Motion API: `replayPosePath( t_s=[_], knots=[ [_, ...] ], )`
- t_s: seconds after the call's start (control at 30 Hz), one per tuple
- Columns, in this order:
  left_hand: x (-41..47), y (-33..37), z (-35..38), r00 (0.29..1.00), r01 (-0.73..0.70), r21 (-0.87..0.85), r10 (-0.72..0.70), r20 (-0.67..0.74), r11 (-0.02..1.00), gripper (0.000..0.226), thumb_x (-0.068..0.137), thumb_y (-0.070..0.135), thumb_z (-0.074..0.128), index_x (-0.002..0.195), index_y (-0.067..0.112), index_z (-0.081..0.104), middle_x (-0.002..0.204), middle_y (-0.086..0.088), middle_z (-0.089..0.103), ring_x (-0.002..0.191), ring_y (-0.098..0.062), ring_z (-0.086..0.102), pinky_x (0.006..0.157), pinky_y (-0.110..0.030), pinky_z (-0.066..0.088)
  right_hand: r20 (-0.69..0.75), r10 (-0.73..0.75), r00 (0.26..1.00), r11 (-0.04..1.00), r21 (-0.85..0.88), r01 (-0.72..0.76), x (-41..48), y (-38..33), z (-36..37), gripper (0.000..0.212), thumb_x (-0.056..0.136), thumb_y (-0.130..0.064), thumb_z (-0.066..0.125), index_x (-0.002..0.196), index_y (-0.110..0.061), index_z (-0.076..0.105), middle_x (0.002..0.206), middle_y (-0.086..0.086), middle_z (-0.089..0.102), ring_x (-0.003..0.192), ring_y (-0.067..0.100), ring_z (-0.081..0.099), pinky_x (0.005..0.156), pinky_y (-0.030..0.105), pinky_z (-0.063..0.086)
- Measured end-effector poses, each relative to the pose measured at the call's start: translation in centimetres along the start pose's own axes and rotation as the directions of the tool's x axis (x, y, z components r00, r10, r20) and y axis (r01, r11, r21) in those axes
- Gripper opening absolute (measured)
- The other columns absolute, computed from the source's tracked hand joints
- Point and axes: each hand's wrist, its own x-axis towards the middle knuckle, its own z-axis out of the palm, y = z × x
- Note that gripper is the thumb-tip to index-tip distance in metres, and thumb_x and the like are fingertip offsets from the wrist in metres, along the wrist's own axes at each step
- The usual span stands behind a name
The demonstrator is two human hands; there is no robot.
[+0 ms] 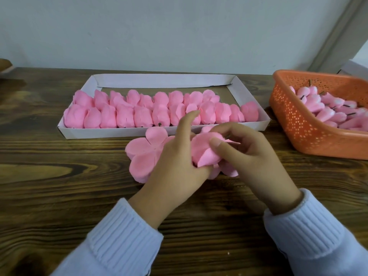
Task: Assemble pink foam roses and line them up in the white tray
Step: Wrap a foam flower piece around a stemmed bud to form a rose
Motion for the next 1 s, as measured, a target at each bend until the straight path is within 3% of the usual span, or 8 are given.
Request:
replayPosePath(
  t_s=[0.13,0.23,0.33,0.47,0.57,0.67,0.83,1.0],
  knots=[
    [0.4,0.5,-0.2,0.993,0.104,-0.298,-0.116,-0.023,0.949,0.075,0.072,0.008,0.075,0.131,0.036,0.039,0.097,0.009,0.064,0.087,-0.004,0.066,0.073,-0.027,0.056,0.096,0.171,0.981,0.803,0.564,-0.195,0.2,-0.1,-0.5,0.019,0.080,-0.023,0.065,0.093,-0.009,0.067,0.081,0.006,0.070,0.071,0.013,0.067,0.060,0.024,0.054],
    [0.7,0.9,-0.5,0.987,0.155,-0.524,-0.106,0.123,0.837,0.061,0.067,0.011,0.068,0.121,0.030,0.048,0.104,0.005,0.065,0.094,-0.005,0.065,0.078,-0.025,0.052,0.188,0.230,0.955,0.618,0.730,-0.293,0.4,-0.4,-0.3,0.050,0.076,-0.024,0.065,0.117,0.005,0.055,0.091,0.012,0.066,0.075,0.016,0.066,0.065,0.023,0.057],
    [0.5,1.3,-0.3,0.971,0.146,-0.577,-0.004,0.240,0.804,0.055,0.070,0.014,0.073,0.122,0.010,0.053,0.087,-0.002,0.064,0.084,-0.019,0.063,0.081,-0.035,0.055,0.240,0.191,0.952,0.600,0.739,-0.307,0.3,-0.5,0.4,0.055,0.080,-0.022,0.061,0.126,0.005,0.049,0.095,0.019,0.061,0.077,0.023,0.062,0.067,0.032,0.055],
    [0.2,1.4,0.3,0.982,0.111,-0.594,0.003,0.188,0.797,0.035,0.069,0.027,0.073,0.103,0.031,0.067,0.096,-0.001,0.070,0.097,-0.017,0.067,0.083,-0.036,0.056,0.302,0.157,0.940,0.579,0.743,-0.335,-0.4,-0.4,1.4,0.039,0.076,-0.012,0.062,0.113,-0.001,0.055,0.099,0.017,0.061,0.089,0.023,0.063,0.080,0.034,0.055],
    [0.3,1.0,0.2,0.984,0.139,-0.635,-0.033,0.175,0.760,0.045,0.068,0.030,0.074,0.112,0.027,0.065,0.109,-0.011,0.068,0.108,-0.029,0.064,0.088,-0.054,0.053,0.296,0.162,0.941,0.599,0.729,-0.332,-0.5,-0.5,1.7,0.041,0.074,-0.006,0.061,0.113,-0.001,0.050,0.106,0.021,0.056,0.097,0.028,0.059,0.087,0.040,0.052],
    [0.4,1.0,0.0,0.989,0.128,-0.659,-0.049,0.137,0.741,0.037,0.069,0.030,0.075,0.105,0.029,0.069,0.105,-0.013,0.069,0.107,-0.033,0.064,0.088,-0.061,0.051,0.287,0.165,0.944,0.590,0.738,-0.327,-0.5,-0.7,1.9,0.041,0.074,0.000,0.059,0.115,0.001,0.049,0.105,0.021,0.058,0.093,0.025,0.064,0.075,0.033,0.056],
    [0.3,1.4,-0.5,0.990,0.089,-0.673,0.009,0.141,0.734,0.022,0.075,0.023,0.071,0.096,0.030,0.073,0.094,0.003,0.072,0.094,-0.016,0.068,0.076,-0.029,0.055,0.415,0.222,0.882,0.549,0.695,-0.465,0.0,-0.7,1.3,0.067,0.072,-0.028,0.069,0.132,-0.005,0.048,0.123,0.021,0.055,0.103,0.031,0.060,0.088,0.039,0.055],
    [0.2,1.5,-0.8,0.987,0.105,-0.647,0.000,0.160,0.755,0.031,0.070,0.029,0.074,0.101,0.036,0.071,0.080,0.002,0.067,0.070,-0.027,0.057,0.054,-0.024,0.051,0.440,0.358,0.823,0.593,0.574,-0.565,-0.3,-0.4,1.7,0.044,0.092,-0.044,0.044,0.109,-0.009,0.065,0.082,0.012,0.065,0.068,0.015,0.067,0.064,0.024,0.057]
  ],
)
